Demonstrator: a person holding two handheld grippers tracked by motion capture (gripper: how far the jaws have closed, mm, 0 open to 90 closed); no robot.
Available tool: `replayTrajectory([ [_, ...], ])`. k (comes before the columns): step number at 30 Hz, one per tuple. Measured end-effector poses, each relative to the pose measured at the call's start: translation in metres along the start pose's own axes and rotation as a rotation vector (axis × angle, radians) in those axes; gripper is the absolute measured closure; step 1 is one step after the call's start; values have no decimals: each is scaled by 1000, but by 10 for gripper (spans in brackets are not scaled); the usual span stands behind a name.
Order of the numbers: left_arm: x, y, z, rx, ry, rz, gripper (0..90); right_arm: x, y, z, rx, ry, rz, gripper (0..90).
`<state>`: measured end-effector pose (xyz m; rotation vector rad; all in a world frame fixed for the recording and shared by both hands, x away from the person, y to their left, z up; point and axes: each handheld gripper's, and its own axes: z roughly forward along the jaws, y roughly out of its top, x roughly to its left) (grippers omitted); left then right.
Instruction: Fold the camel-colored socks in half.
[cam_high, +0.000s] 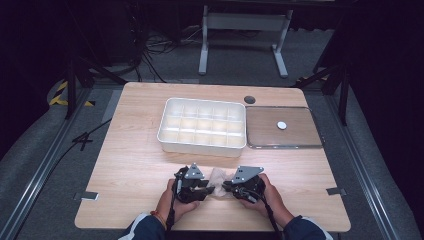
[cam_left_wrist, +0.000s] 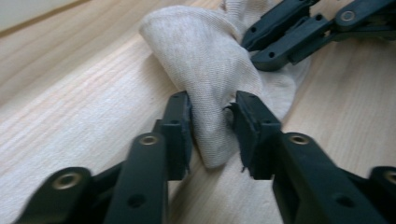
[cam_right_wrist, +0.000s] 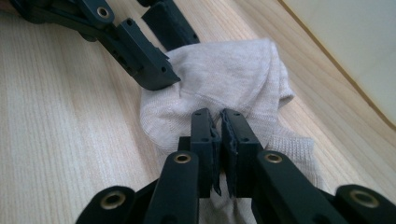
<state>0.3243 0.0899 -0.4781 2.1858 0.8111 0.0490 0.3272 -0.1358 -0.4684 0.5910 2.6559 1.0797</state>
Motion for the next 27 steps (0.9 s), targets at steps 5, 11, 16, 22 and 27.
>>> replayTrajectory([
  [5,0,1,0,3,-14,13,776,5,1,0,6,-38,-31,814],
  [11,-3,2,0,5,-1,26,804,1,1,-4,2,-35,-9,795],
  [16,-6,2,-1,-8,31,23,813,-2,1,-2,17,-8,9,812],
  [22,-8,4,-4,-57,51,16,822,-4,2,1,11,5,30,817],
  [27,-10,5,-8,-83,37,18,824,-4,3,2,9,0,29,817],
])
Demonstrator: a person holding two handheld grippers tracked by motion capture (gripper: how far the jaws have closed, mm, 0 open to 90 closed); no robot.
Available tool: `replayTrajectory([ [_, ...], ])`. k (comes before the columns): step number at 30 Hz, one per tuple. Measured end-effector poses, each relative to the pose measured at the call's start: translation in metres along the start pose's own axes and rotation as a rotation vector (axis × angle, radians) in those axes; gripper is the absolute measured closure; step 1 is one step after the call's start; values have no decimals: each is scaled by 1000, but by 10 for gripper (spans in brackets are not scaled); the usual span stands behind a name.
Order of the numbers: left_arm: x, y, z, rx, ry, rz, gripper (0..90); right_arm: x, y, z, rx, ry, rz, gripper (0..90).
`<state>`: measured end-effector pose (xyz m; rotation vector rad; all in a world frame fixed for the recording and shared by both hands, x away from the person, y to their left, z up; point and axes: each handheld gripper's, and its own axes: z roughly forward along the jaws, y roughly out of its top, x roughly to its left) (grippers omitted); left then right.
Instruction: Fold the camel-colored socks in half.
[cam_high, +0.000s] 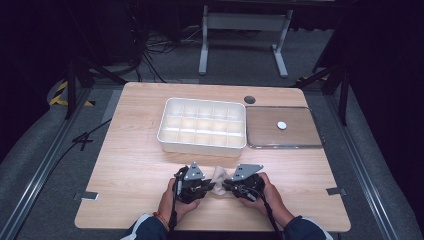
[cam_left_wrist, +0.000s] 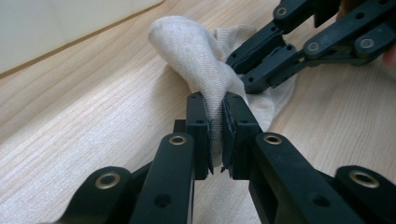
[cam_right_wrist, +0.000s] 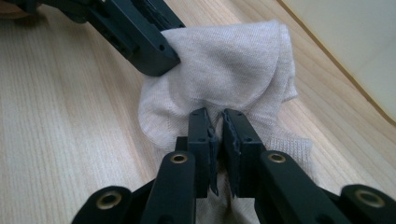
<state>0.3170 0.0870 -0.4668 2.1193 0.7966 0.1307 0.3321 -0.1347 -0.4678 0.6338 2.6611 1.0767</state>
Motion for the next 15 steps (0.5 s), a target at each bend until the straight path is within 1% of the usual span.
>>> replayTrajectory([
  [2,1,0,-1,-10,-10,-16,824,1,1,1,1,-8,-2,817],
  [5,1,1,-3,-30,-10,-13,825,3,3,3,-3,-27,-9,818],
  [6,2,2,-4,-35,-14,-20,824,4,4,4,-4,-35,-11,818],
  [9,3,2,-8,-42,-6,-21,825,5,6,8,-15,-36,-15,817],
  [10,4,2,-9,-37,-3,-16,824,5,7,10,-17,-39,-15,804],
  [11,4,2,-9,-34,1,-25,825,6,9,10,-16,-44,-19,793],
  [12,4,2,-9,-34,1,-25,825,6,9,10,-16,-44,-19,793],
  [13,6,2,-10,-26,1,-17,825,8,10,9,-7,-61,-36,743],
  [14,6,1,-10,-32,-4,-30,824,8,10,8,-6,-56,-29,732],
  [15,7,1,-10,-29,-5,-33,824,8,10,8,-6,-56,-29,732],
])
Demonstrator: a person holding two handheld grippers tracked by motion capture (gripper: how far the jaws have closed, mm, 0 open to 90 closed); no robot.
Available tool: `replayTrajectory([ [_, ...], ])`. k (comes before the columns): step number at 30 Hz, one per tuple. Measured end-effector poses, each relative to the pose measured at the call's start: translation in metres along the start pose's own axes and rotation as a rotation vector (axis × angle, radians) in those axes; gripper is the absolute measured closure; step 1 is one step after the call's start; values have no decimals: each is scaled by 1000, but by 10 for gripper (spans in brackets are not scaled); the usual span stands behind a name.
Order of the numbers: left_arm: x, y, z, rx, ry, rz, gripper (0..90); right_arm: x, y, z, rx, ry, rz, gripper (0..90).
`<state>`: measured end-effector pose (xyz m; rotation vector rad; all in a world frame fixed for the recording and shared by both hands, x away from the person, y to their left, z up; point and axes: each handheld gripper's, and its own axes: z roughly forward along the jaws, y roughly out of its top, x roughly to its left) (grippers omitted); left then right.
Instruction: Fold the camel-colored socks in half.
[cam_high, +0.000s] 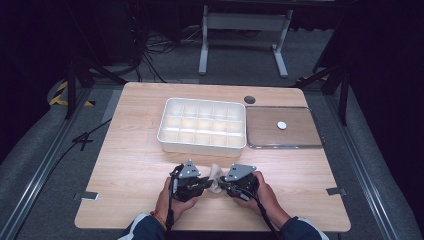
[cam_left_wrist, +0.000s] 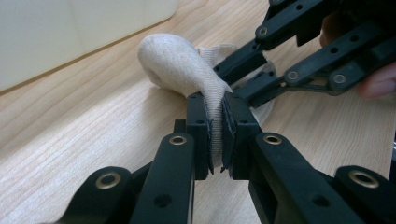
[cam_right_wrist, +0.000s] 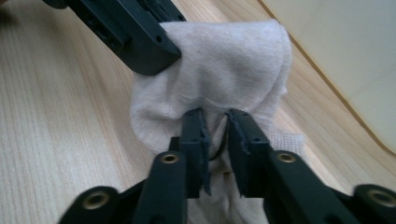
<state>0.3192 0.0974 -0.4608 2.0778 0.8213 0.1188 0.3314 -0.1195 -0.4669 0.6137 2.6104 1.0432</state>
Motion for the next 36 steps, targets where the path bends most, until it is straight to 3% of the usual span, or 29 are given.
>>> replayTrajectory([
  [6,-2,2,0,-14,3,11,825,1,1,2,1,6,2,736],
  [10,1,2,0,-16,5,-11,825,-2,0,1,-13,8,22,638],
  [12,2,2,0,-16,5,-5,825,-5,0,0,-14,21,32,633],
  [22,-1,3,-1,-14,16,21,825,-5,0,-3,-1,14,13,607],
  [25,1,3,-2,-14,17,22,824,-8,-3,-7,-6,27,32,646],
  [28,0,4,-2,-23,11,17,824,-9,-6,-5,25,26,21,699],
  [36,-9,10,1,-40,-15,30,820,-4,-4,-2,18,22,3,753],
])
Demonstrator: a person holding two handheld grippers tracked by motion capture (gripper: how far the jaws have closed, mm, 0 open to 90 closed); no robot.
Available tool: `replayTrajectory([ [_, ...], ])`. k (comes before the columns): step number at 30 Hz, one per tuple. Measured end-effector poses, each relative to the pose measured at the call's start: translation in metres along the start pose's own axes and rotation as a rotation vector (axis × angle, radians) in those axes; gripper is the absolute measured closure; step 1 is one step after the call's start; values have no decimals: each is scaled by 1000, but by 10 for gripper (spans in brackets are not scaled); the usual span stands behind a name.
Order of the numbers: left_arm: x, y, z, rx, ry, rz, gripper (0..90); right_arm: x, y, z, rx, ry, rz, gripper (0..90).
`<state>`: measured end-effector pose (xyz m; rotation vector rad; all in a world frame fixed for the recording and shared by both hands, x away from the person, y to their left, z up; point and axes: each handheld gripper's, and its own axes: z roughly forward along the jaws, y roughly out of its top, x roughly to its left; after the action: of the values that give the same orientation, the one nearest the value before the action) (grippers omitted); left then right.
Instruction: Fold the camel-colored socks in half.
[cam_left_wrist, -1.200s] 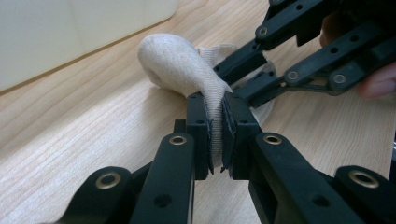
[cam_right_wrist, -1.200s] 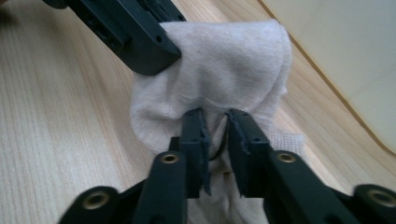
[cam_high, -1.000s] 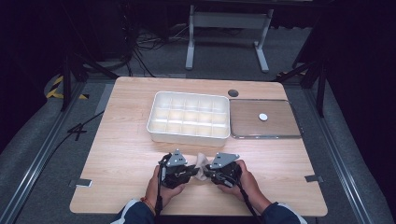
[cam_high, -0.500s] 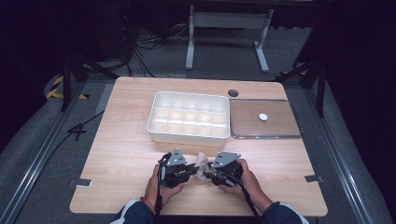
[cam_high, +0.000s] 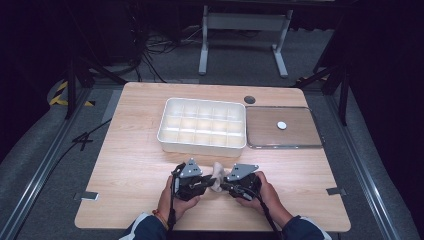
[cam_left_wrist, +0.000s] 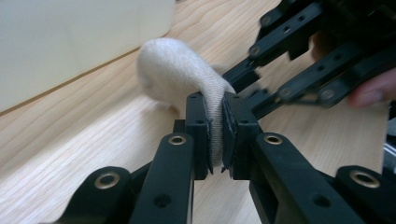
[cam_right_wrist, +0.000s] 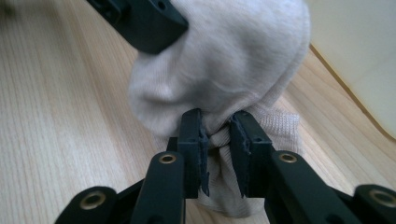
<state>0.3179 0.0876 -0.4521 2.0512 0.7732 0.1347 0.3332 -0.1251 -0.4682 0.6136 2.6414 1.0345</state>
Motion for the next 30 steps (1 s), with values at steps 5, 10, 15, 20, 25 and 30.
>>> replayTrajectory([
  [5,-6,3,4,-13,-2,5,814,3,1,2,-2,1,-8,756],
  [10,-3,3,4,-9,9,0,817,0,0,2,-16,10,20,640],
  [15,2,2,3,-3,14,-11,819,-8,-3,-10,-40,27,47,646],
  [20,0,2,5,-6,6,-3,818,-8,-2,-12,-67,35,43,748],
  [25,-3,3,8,-17,-21,-25,811,-3,-2,0,-45,29,35,776],
  [30,-7,6,12,-26,-17,-11,811,-1,-3,4,-69,44,53,759],
])
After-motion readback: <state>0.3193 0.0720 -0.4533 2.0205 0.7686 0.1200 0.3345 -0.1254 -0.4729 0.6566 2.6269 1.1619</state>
